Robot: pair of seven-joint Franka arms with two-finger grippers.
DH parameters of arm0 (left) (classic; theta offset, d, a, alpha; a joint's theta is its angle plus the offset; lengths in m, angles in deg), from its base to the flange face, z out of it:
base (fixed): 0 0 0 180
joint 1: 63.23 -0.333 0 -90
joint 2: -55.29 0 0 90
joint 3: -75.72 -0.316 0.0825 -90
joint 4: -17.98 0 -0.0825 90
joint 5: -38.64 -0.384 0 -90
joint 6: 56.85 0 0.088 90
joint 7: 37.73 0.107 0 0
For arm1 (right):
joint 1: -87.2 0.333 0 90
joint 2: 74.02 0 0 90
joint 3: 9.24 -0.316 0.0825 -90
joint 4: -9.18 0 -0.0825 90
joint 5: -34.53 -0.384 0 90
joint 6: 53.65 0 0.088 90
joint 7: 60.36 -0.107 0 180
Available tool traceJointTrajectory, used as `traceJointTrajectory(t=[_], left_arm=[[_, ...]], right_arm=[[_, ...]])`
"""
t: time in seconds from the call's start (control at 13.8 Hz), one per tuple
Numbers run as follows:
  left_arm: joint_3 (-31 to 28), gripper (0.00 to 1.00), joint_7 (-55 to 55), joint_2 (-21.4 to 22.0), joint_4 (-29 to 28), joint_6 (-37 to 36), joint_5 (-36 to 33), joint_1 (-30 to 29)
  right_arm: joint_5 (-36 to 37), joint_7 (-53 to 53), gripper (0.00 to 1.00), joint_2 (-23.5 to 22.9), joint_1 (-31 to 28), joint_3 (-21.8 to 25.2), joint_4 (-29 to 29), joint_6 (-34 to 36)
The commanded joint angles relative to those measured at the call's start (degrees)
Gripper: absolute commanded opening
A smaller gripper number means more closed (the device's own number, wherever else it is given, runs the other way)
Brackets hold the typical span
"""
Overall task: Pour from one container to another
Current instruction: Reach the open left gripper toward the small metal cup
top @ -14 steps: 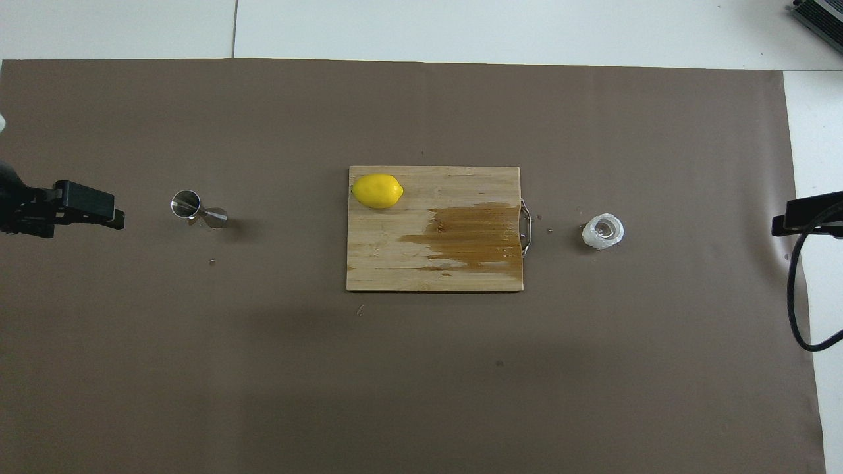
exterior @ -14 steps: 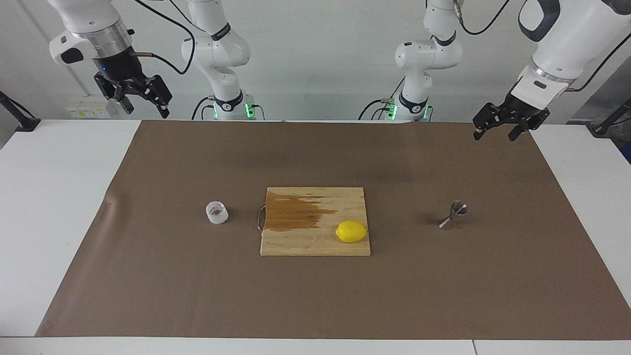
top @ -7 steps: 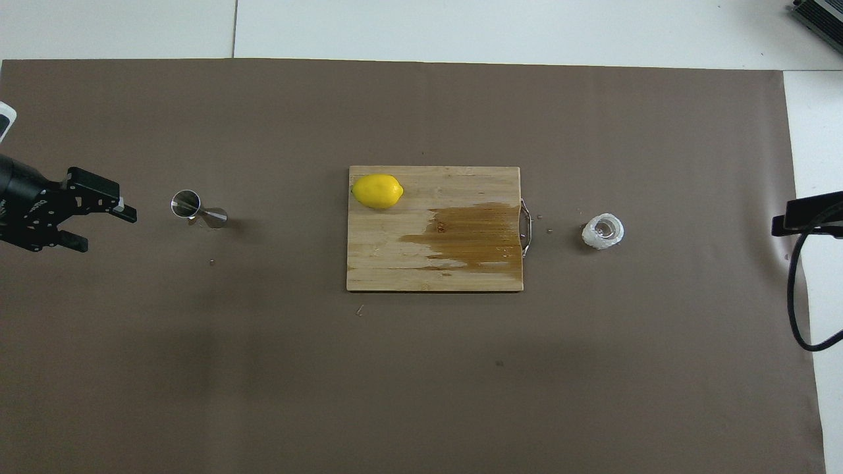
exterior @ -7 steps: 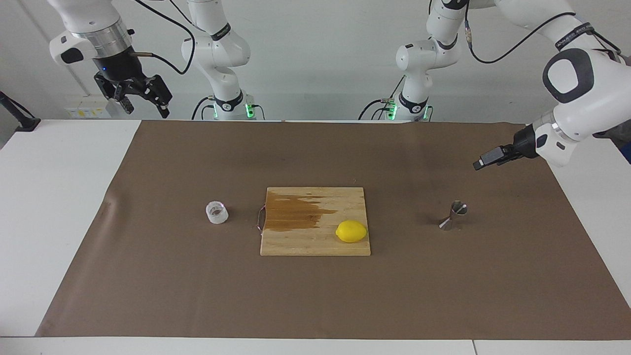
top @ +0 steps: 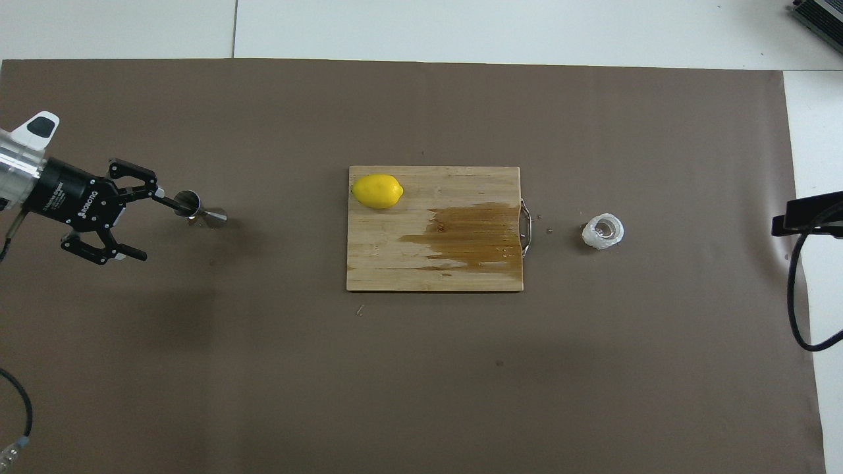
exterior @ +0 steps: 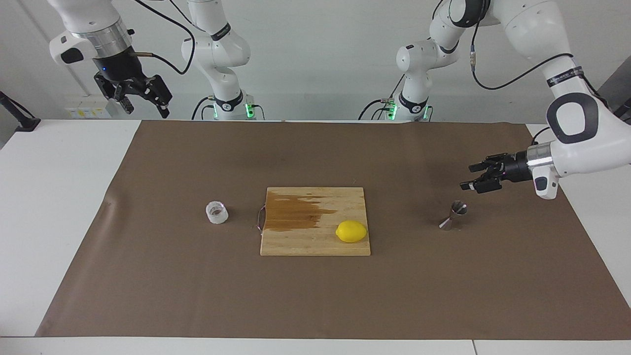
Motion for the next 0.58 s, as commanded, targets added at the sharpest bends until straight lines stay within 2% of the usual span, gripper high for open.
traceJointTrajectory(t=[0.0,0.29,0.51], left_arm=[[5.1,1.00,-6.4,-4.3,2.5,-3.9,3.4,-5.8],[16.7,1.00,-15.6,-8.4,3.4,-1.5,4.8,-16.3],[30.2,1.00,-17.7,-12.2,3.4,3.1,4.2,-27.1]], right_arm=[[-0.6,1.0,1.00,0.4,-0.3,0.2,0.2,1.0],[-0.6,1.0,1.00,0.4,-0.3,0.2,0.2,1.0],[-0.6,1.0,1.00,0.4,-0.3,0.2,0.2,1.0]])
